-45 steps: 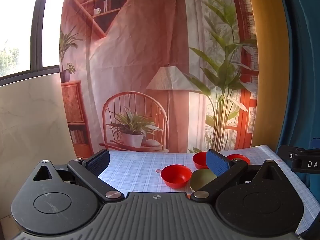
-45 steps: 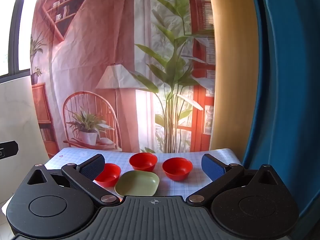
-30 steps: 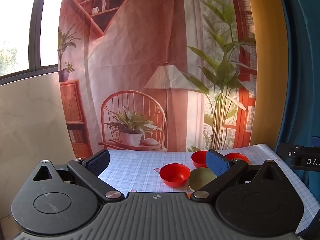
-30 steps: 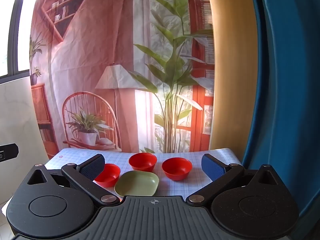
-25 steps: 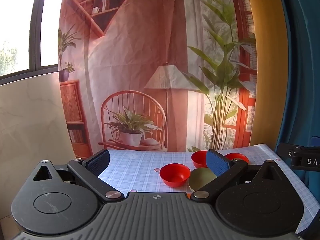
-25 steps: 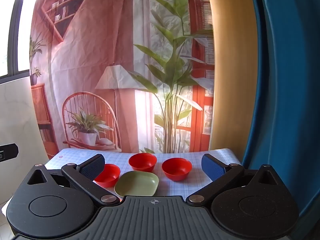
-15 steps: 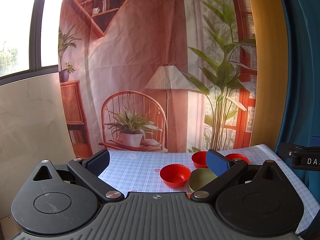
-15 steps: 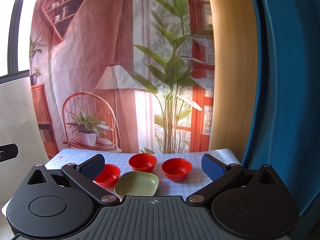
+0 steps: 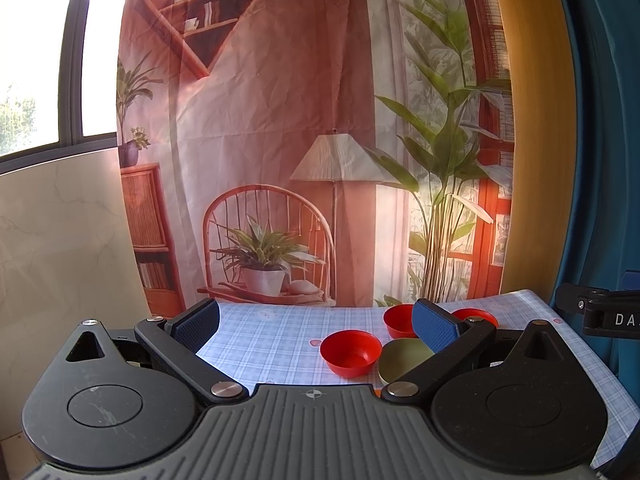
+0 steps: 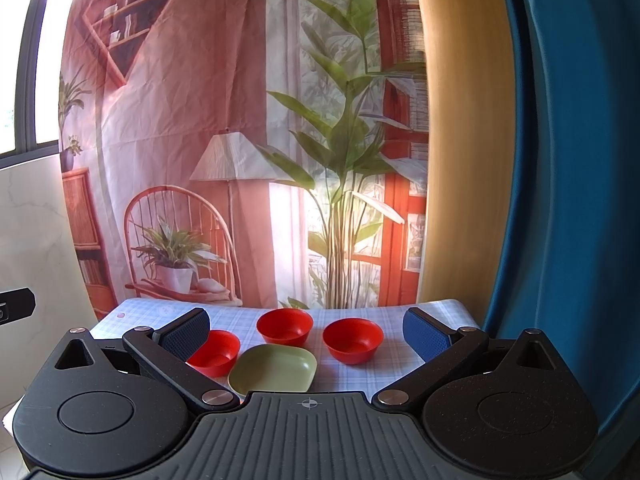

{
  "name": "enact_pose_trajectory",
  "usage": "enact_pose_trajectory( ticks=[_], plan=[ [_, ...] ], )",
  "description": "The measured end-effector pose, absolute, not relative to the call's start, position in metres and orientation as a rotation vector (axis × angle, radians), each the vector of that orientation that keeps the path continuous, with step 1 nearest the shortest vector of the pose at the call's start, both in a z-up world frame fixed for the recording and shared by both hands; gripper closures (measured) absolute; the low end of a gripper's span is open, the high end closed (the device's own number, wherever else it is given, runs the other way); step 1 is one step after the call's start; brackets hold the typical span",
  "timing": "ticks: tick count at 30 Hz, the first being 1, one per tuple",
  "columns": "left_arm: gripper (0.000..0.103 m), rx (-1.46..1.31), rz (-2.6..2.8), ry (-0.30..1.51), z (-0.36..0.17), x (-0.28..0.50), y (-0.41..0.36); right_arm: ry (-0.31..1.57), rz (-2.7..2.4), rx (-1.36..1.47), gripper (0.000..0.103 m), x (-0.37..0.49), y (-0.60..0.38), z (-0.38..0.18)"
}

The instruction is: Organize plates and bowls

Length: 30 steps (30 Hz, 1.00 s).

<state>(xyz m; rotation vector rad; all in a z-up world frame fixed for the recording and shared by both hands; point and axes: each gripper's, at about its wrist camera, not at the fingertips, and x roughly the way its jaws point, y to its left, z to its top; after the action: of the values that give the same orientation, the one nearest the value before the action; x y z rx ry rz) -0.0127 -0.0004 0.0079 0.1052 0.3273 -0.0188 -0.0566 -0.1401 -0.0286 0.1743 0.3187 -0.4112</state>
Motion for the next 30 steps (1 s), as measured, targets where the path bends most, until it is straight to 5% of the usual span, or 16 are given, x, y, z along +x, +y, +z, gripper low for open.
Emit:
enact_pose_trajectory(
  ticks=[30],
  plan=[
    [0.0,0.11,-0.024,0.318,0.0007,-0.0149,-0.0021,0.322,-0.412,0.174,0.0,-0.0562,-0.1408,-0.0308]
  ],
)
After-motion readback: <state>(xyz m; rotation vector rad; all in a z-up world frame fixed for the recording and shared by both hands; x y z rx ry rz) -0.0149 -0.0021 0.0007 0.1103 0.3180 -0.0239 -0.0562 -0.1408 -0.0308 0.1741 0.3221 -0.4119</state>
